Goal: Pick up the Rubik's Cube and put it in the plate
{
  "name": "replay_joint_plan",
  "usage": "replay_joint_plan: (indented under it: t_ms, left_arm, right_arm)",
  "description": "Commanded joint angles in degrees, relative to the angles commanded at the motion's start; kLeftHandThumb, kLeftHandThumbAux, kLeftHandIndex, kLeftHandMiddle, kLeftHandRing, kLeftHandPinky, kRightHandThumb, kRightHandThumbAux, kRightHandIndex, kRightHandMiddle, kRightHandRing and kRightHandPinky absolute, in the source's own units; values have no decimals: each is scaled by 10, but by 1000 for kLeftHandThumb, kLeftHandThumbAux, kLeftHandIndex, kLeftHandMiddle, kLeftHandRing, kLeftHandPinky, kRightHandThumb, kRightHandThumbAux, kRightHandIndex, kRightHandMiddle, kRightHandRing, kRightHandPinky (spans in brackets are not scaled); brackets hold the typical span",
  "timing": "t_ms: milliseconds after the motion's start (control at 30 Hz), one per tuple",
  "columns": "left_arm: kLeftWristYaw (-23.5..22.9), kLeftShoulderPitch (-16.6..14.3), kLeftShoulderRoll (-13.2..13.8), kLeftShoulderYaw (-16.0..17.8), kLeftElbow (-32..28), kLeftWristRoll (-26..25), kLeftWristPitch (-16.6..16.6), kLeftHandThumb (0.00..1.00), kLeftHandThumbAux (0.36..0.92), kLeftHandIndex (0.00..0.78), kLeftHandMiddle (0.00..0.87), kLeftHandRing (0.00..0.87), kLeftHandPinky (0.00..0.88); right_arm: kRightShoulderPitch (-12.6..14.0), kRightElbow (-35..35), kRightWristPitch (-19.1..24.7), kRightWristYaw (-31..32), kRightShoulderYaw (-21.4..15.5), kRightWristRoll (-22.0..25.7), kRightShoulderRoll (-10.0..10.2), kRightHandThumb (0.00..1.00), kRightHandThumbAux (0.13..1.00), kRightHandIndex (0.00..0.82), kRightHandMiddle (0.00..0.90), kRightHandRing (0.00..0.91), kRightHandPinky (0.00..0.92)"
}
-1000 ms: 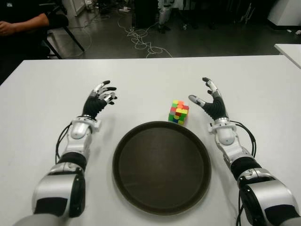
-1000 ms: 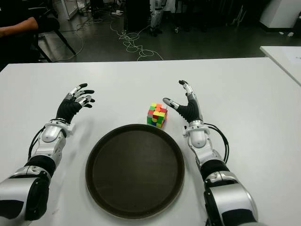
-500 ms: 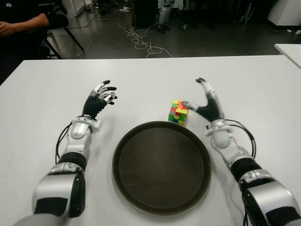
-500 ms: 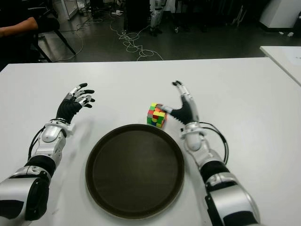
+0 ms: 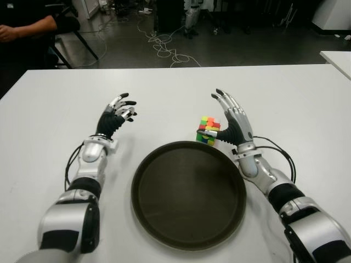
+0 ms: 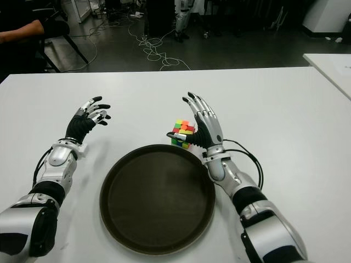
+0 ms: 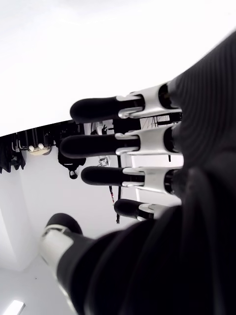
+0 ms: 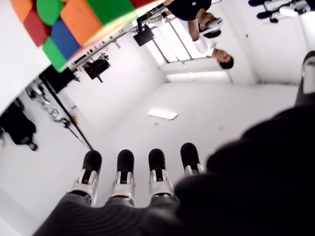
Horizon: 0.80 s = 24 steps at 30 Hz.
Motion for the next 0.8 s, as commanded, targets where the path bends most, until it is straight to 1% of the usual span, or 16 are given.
replay_joint_plan:
  t_ms: [100, 167, 267, 433, 567, 800]
  left_arm:
    - [4, 0, 0, -2, 0, 3, 1, 489, 652, 146, 278, 372, 430]
    - [8, 0, 0, -3, 0, 5, 1, 494, 651, 145, 279, 371, 432]
    - [12, 0, 0, -4, 0, 6, -2, 484, 648, 148, 286, 374, 436]
    - [13, 1, 1, -3, 0, 5, -6, 473, 651, 152, 291, 383, 436]
    - [10, 3, 0, -3, -4, 3, -7, 476, 659, 153, 292, 390, 432]
    - [14, 3, 1, -4, -4, 4, -4, 451, 651, 155, 300, 385, 450]
  right_arm:
    - [-19, 27, 6, -1, 9, -2, 5, 11, 429, 0, 0, 46, 108]
    - [-32, 53, 16, -4, 18, -5, 12, 13, 436, 0, 0, 45, 110]
    - [-42, 85, 26, -10, 28, -7, 18, 20, 445, 0, 0, 48, 114]
    - [-46, 98, 31, -16, 37, -7, 18, 26, 447, 0, 0, 60, 126]
    - [-44, 99, 37, -16, 42, -4, 18, 24, 446, 0, 0, 63, 128]
    - [-44, 98, 45, -8, 45, -2, 19, 49, 457, 0, 0, 63, 134]
